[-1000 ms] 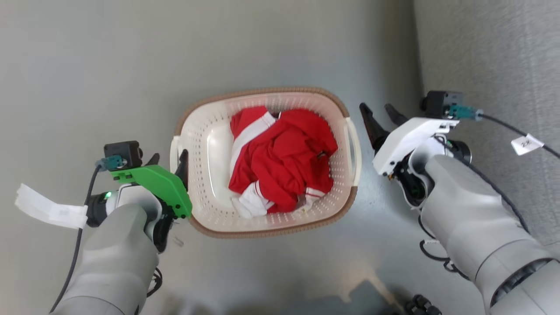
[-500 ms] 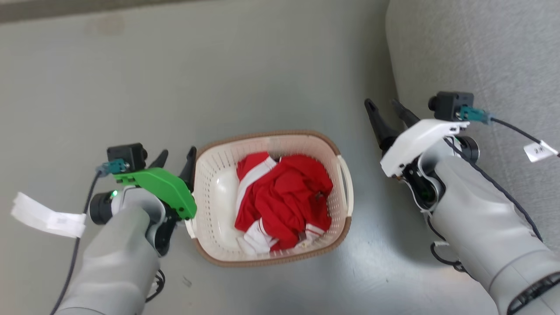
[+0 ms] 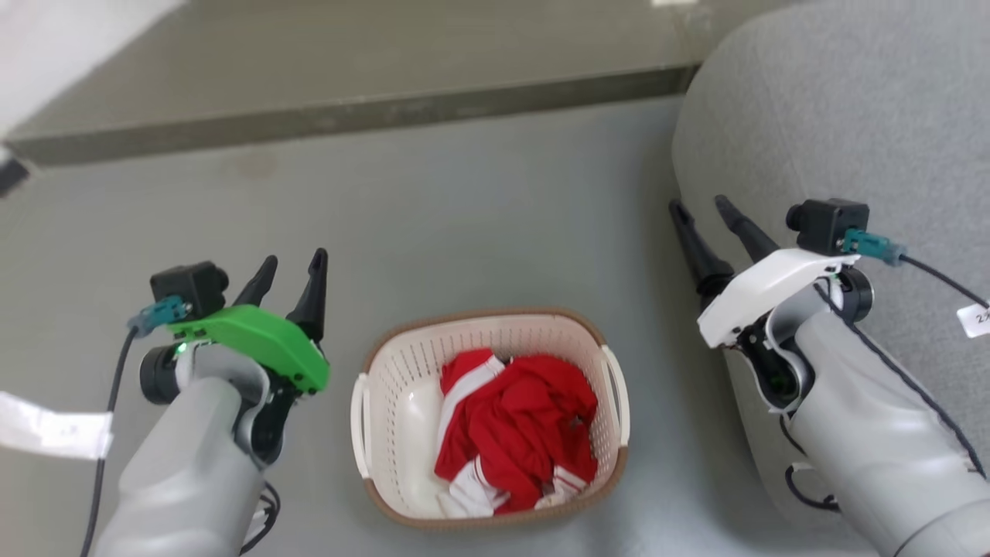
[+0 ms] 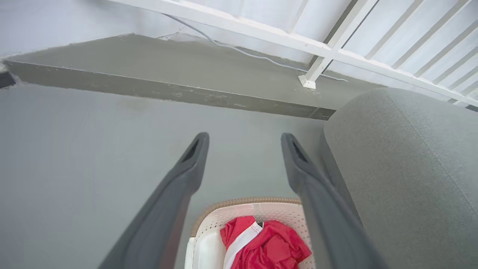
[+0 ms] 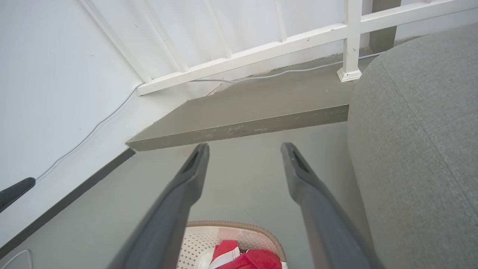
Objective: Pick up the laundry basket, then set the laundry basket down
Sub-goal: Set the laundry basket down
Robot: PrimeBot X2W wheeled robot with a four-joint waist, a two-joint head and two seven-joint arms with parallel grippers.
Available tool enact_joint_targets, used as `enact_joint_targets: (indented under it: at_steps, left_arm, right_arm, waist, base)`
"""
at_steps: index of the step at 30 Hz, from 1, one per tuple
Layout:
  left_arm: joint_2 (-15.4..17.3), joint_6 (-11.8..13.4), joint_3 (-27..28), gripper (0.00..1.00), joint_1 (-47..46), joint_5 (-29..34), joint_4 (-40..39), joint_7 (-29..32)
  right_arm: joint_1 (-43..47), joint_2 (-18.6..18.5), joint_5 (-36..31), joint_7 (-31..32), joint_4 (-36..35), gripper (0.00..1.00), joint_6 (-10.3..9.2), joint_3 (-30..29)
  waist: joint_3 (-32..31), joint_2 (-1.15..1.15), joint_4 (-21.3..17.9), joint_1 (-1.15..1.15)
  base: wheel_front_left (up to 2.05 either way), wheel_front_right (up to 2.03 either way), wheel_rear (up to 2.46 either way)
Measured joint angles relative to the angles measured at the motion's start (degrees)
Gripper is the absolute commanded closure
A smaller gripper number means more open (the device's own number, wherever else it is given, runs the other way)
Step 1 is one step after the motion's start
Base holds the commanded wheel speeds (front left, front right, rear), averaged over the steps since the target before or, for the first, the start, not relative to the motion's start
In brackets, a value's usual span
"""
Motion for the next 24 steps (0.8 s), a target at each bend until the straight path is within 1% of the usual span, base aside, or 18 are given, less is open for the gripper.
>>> enact_joint_targets:
  at_steps: [4, 6, 11, 15, 16, 18, 20, 24]
  left_arm:
    - [1.3, 0.0, 3.0, 0.00, 3.0, 1.4, -3.4, 0.0]
    - [1.8, 0.1, 4.7, 0.00, 4.5, 2.6, -5.3, 0.0]
    - [1.9, 1.3, 6.6, 0.00, 8.0, 5.3, -10.4, 0.0]
    - [2.3, 2.6, 9.8, 0.00, 10.4, 7.7, -15.4, 0.0]
    - [2.3, 3.1, 11.2, 0.00, 12.1, 8.1, -17.6, -0.1]
    - [2.3, 3.4, 12.1, 0.00, 14.0, 9.2, -19.5, -0.2]
    - [2.2, 3.6, 13.1, 0.00, 15.7, 10.5, -21.9, -0.2]
    - [2.2, 3.9, 15.0, 0.00, 17.9, 12.8, -26.5, -0.2]
  right_arm:
    - [2.3, 0.2, -2.9, 0.0, -3.6, 0.00, -0.10, -0.9]
    - [3.6, 0.2, -3.7, 0.0, -5.4, 0.00, -0.59, -2.1]
    - [7.2, -0.3, -6.0, 0.0, -9.6, 0.00, -1.71, -4.5]
    - [9.7, -0.4, -7.5, 0.0, -13.4, 0.00, -2.71, -6.2]
    - [10.5, -0.6, -8.2, 0.0, -15.4, 0.00, -3.15, -7.5]
    - [11.5, -0.7, -9.1, 0.0, -17.0, 0.00, -3.64, -8.7]
    - [12.8, -0.8, -9.7, 0.0, -18.5, 0.00, -4.63, -9.9]
    - [15.0, -1.1, -10.9, 0.0, -20.7, 0.00, -5.28, -11.4]
  waist:
    - [-3.3, 0.00, 0.3, 0.00]
    - [-5.0, 0.00, 0.4, 0.00]
    - [-8.9, 0.00, 0.5, 0.00]
    - [-11.4, 0.00, 0.6, 0.00]
    - [-12.3, 0.00, 0.6, 0.00]
    - [-12.9, 0.00, 0.6, 0.00]
    - [-13.4, 0.00, 0.5, 0.00]
    - [-13.8, 0.00, 0.5, 0.00]
  base:
    - [0.00, 0.00, 0.00]
    - [0.00, 0.00, 0.00]
    - [0.00, 0.00, 0.00]
    - [0.00, 0.00, 0.00]
    - [0.00, 0.00, 0.00]
    - [0.00, 0.00, 0.00]
    - [0.00, 0.00, 0.00]
    - [0.00, 0.00, 0.00]
